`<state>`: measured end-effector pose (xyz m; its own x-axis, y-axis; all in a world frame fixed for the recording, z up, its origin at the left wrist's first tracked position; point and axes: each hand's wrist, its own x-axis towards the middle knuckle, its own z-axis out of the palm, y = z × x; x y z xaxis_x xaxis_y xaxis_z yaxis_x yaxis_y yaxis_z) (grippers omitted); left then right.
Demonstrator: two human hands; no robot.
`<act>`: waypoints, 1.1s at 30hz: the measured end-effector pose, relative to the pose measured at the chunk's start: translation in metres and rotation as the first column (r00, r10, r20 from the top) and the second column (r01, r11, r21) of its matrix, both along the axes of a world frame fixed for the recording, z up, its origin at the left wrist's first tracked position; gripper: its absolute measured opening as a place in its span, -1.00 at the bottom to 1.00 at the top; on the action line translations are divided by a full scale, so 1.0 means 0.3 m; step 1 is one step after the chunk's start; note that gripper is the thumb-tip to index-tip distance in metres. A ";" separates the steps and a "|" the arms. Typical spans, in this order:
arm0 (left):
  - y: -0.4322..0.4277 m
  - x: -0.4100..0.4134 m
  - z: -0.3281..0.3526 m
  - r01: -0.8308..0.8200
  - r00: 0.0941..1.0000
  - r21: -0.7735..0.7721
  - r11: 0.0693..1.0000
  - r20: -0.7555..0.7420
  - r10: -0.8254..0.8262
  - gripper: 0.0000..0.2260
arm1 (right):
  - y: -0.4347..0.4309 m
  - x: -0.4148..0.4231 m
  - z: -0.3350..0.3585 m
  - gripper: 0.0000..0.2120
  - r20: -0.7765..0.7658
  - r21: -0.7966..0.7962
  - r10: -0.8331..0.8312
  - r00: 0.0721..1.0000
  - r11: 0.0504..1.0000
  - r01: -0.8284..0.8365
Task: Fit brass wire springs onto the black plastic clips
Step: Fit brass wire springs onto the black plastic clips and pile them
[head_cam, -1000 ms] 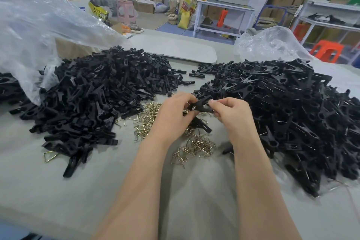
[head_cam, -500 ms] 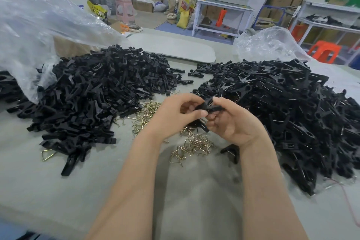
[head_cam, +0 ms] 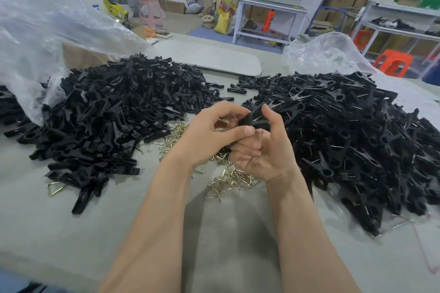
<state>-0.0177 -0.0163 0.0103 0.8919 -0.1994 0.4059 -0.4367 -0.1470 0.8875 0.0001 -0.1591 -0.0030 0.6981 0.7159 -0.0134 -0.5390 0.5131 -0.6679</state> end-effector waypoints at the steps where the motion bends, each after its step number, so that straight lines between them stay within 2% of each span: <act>1: -0.002 0.000 0.000 0.011 1.000 0.003 1.000 -0.002 -0.011 -0.80 | 0.000 0.000 0.001 -0.50 -0.010 -0.004 -0.009 1.000 1.000 0.009; 5: -0.004 0.013 -0.013 -0.028 0.998 0.059 0.998 0.055 0.025 -0.82 | -0.007 -0.001 0.005 -0.51 0.011 -0.066 -0.047 0.999 0.997 0.048; 8: 0.001 0.024 -0.031 -0.126 0.989 0.108 0.986 0.093 0.117 -0.85 | -0.023 0.004 0.021 -0.51 0.050 -0.284 -0.082 0.995 0.954 0.093; 10: 0.005 0.025 -0.039 -0.206 0.976 0.233 0.950 0.121 0.181 -0.86 | -0.045 0.008 0.033 -0.54 0.110 -0.525 -0.155 0.982 0.830 0.190; 12: 0.006 0.027 -0.042 -0.222 0.975 0.386 0.895 0.101 0.198 -0.91 | -0.065 0.013 0.033 -0.67 0.208 -0.664 -0.262 0.943 0.670 0.332; 14: 0.006 0.029 -0.046 -0.174 0.982 0.471 0.865 0.014 0.190 -0.92 | -0.071 0.022 0.026 -0.80 0.348 -0.698 -0.319 0.882 0.540 0.470; 17: 0.015 0.026 -0.046 -0.141 0.976 0.493 0.859 -0.078 0.204 -0.92 | -0.073 0.039 0.012 -0.76 0.508 -0.661 -0.393 0.766 0.392 0.640; 18: 0.023 0.027 -0.045 -0.158 0.969 0.484 0.861 -0.089 0.228 -0.93 | -0.075 0.043 0.008 -0.75 0.573 -0.638 -0.414 0.708 0.317 0.702; 20: 0.040 0.030 -0.040 -0.249 0.943 0.394 0.885 -0.108 0.314 -0.93 | -0.065 0.048 0.000 -0.79 0.704 -0.588 -0.380 0.600 0.162 0.792; 21: 0.048 0.033 -0.036 -0.310 0.925 0.312 0.898 -0.121 0.361 -0.91 | -0.052 0.047 -0.001 -0.83 0.738 -0.573 -0.337 0.584 0.142 0.807; 23: 0.061 0.037 -0.029 -0.431 0.884 0.109 0.896 -0.148 0.443 -0.87 | -0.010 0.034 -0.005 -0.76 0.744 -0.611 -0.215 0.632 0.162 0.775; 24: 0.067 0.038 -0.028 -0.480 0.865 -0.006 0.877 -0.174 0.471 -0.86 | 0.007 0.025 -0.004 -0.68 0.749 -0.640 -0.120 0.652 0.123 0.758; 26: 0.078 0.040 -0.030 -0.551 0.828 -0.259 0.793 -0.289 0.481 -0.89 | 0.039 0.008 0.004 -0.57 0.767 -0.639 0.090 0.635 0.017 0.769; 27: 0.082 0.044 -0.032 -0.577 0.813 -0.368 0.729 -0.350 0.466 -0.90 | 0.057 -0.006 0.014 -0.57 0.767 -0.632 0.170 0.618 0.041 0.774; 28: 0.085 0.052 -0.036 -0.601 0.797 -0.440 0.667 -0.390 0.461 -0.86 | 0.076 -0.020 0.020 -0.59 0.756 -0.644 0.243 0.608 0.107 0.757; 30: 0.090 0.062 -0.040 -0.638 0.770 -0.514 0.573 -0.428 0.473 -0.76 | 0.130 -0.050 0.018 -0.59 0.692 -0.698 0.440 0.573 0.200 0.688; 32: 0.092 0.063 -0.038 -0.649 0.758 -0.583 0.488 -0.443 0.479 -0.72 | 0.185 -0.069 -0.007 -0.60 0.628 -0.721 0.592 0.506 0.197 0.664; 33: 0.095 0.063 -0.038 -0.649 0.755 -0.609 0.456 -0.448 0.478 -0.73 | 0.207 -0.076 -0.018 -0.63 0.616 -0.722 0.613 0.495 0.186 0.667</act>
<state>0.0013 0.0122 -0.0011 0.7678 0.6406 -0.0121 -0.3120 0.3904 0.8662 -0.0227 -0.0970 -0.0084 0.8303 0.5512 -0.0824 0.4476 -0.7476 -0.4907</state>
